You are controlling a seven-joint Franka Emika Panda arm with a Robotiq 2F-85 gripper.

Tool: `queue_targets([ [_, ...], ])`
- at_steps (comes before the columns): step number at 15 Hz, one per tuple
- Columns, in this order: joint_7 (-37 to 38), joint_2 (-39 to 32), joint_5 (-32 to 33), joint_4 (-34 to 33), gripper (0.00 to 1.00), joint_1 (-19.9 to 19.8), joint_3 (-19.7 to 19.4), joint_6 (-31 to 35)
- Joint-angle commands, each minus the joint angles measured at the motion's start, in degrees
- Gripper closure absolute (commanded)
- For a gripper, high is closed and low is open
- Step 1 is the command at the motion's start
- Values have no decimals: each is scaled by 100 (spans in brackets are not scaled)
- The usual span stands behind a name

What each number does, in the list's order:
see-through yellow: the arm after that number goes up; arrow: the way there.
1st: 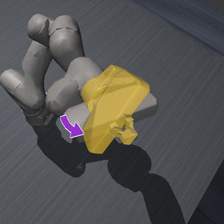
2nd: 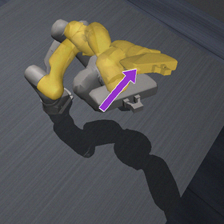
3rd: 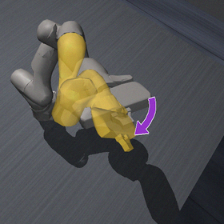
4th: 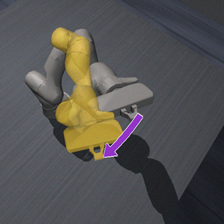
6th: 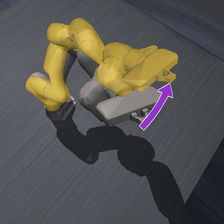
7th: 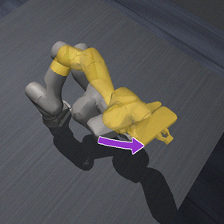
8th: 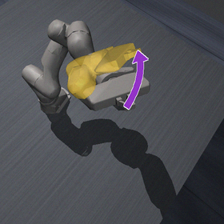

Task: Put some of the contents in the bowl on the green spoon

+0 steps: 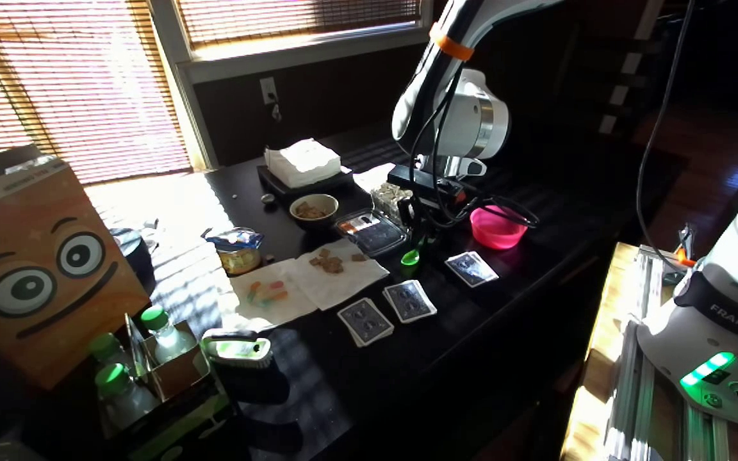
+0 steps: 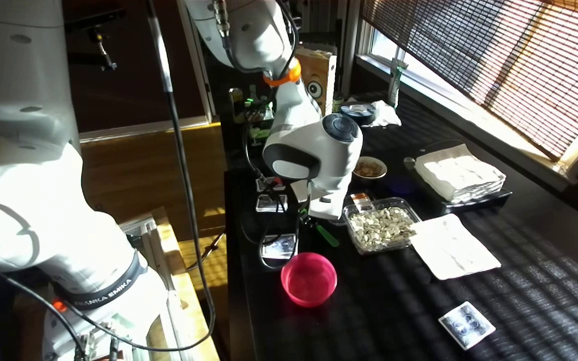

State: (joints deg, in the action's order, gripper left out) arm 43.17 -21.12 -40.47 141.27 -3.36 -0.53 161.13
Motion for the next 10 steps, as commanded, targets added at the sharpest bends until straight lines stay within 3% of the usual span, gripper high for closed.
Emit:
queue_targets([
  [1,-161,106,-245,-100,39,-104,45,-255],
  [6,-102,954,271,295,4,67,-195,-858],
  [10,-203,1798,1722,647,0,222,-412,-1103],
])
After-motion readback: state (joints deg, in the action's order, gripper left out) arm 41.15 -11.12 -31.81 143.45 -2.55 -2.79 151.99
